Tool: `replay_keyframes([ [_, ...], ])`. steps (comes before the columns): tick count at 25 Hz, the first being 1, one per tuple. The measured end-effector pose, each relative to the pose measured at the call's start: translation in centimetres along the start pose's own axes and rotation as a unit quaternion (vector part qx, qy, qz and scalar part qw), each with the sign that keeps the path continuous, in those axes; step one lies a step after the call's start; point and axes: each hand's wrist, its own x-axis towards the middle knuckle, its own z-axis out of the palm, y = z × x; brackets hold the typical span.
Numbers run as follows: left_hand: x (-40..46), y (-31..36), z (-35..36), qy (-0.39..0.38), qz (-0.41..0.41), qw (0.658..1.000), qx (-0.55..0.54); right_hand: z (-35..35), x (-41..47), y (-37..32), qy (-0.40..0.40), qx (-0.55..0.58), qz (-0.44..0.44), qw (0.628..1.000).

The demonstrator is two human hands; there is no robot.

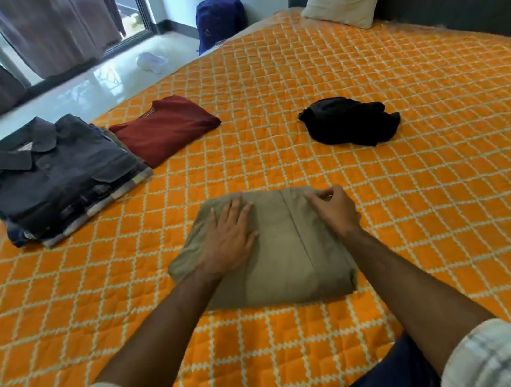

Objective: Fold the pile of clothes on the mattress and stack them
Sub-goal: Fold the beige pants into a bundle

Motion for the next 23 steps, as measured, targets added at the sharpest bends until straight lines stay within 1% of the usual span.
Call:
replay_keyframes([
  [3,3.0,-0.9,0.1,0.000,0.002,1.000,-0.008,1.6,2.6,-1.3,-0.042,0.050,0.036,0.997],
  [5,3.7,-1.4,1.4,-0.014,0.002,1.000,-0.008,2.4,4.5,-0.5,-0.034,0.112,0.045,0.992],
  [6,3.6,-1.7,2.3,-0.020,-0.003,1.000,-0.009,2.5,5.3,0.2,-0.017,0.146,0.061,0.987],
  [8,3.3,-2.1,3.8,-0.020,-0.022,0.999,-0.014,2.3,6.6,1.4,0.028,0.164,0.103,0.981],
  [10,3.4,-2.1,4.3,-0.019,-0.028,0.999,-0.021,2.2,6.5,1.1,0.078,0.152,0.115,0.979],
  [11,3.5,-2.1,4.2,-0.022,-0.030,0.999,-0.027,2.1,5.3,0.3,0.115,0.135,0.106,0.978],
  [12,3.6,-2.2,4.1,-0.022,-0.035,0.999,-0.034,2.1,3.9,-0.7,0.167,0.109,0.070,0.977],
  [13,3.4,-2.4,3.9,-0.020,-0.048,0.998,-0.041,2.5,2.2,-1.5,0.222,0.054,-0.016,0.973],
  [14,3.1,-2.7,3.8,-0.012,-0.064,0.997,-0.044,2.9,0.1,-2.0,0.240,-0.023,-0.155,0.958],
  [15,2.8,-3.0,3.7,-0.008,-0.077,0.996,-0.046,3.8,-1.3,-1.3,0.193,-0.123,-0.311,0.922],
  [16,2.5,-3.4,3.6,-0.017,-0.084,0.995,-0.048,4.6,-2.2,0.0,0.113,-0.213,-0.412,0.879],
  [17,2.2,-3.8,3.4,-0.033,-0.088,0.994,-0.050,4.9,-2.2,1.4,0.030,-0.291,-0.434,0.852],
  [18,1.9,-4.1,3.0,-0.045,-0.091,0.993,-0.052,5.0,-1.6,2.3,-0.030,-0.347,-0.404,0.846],
  [19,1.7,-4.2,2.7,-0.054,-0.099,0.992,-0.052,5.1,-0.8,3.1,-0.052,-0.373,-0.359,0.854],
  [21,1.1,-4.3,1.8,-0.068,-0.127,0.988,-0.048,5.6,0.1,2.9,-0.049,-0.377,-0.272,0.884],
  [22,0.8,-4.3,1.5,-0.067,-0.140,0.987,-0.050,5.6,-0.1,2.1,-0.032,-0.355,-0.235,0.904],
  [23,0.4,-4.4,1.2,-0.062,-0.155,0.985,-0.050,5.8,-0.9,1.3,-0.010,-0.320,-0.218,0.922],
])
